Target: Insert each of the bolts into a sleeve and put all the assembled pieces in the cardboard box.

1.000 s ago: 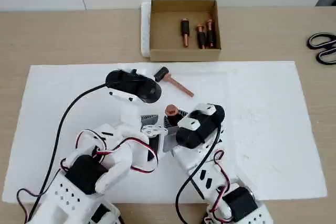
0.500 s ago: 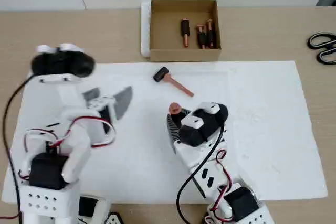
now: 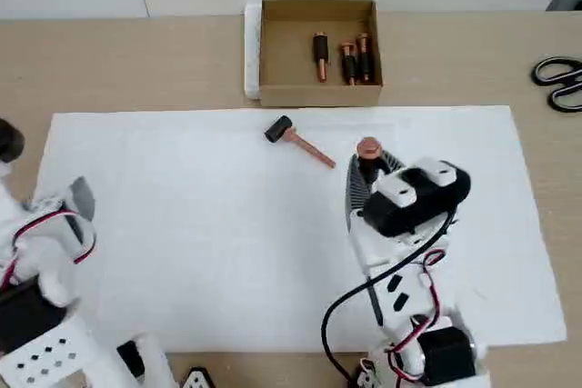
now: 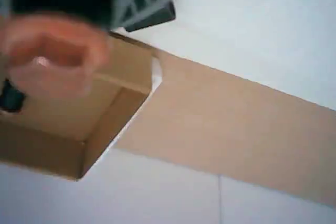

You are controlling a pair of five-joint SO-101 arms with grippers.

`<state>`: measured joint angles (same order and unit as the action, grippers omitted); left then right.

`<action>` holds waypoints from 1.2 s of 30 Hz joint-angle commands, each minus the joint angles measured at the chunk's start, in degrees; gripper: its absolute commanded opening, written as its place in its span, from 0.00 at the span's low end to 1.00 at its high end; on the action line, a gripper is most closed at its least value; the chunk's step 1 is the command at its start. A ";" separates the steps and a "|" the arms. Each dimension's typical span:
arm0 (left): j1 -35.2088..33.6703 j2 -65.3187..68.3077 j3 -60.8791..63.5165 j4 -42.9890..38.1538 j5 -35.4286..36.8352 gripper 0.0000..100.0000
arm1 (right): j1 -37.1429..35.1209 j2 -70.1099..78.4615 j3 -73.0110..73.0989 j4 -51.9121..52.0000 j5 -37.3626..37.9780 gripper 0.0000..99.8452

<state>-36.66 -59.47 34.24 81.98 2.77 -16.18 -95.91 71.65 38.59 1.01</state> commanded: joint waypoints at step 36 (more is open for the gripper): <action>-17.58 -0.18 -2.51 10.73 -1.05 0.25 | 7.43 137.27 -99.16 -28.79 0.88 0.01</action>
<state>-54.07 -59.56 34.24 92.62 1.80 -8.79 41.67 -22.42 11.96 1.36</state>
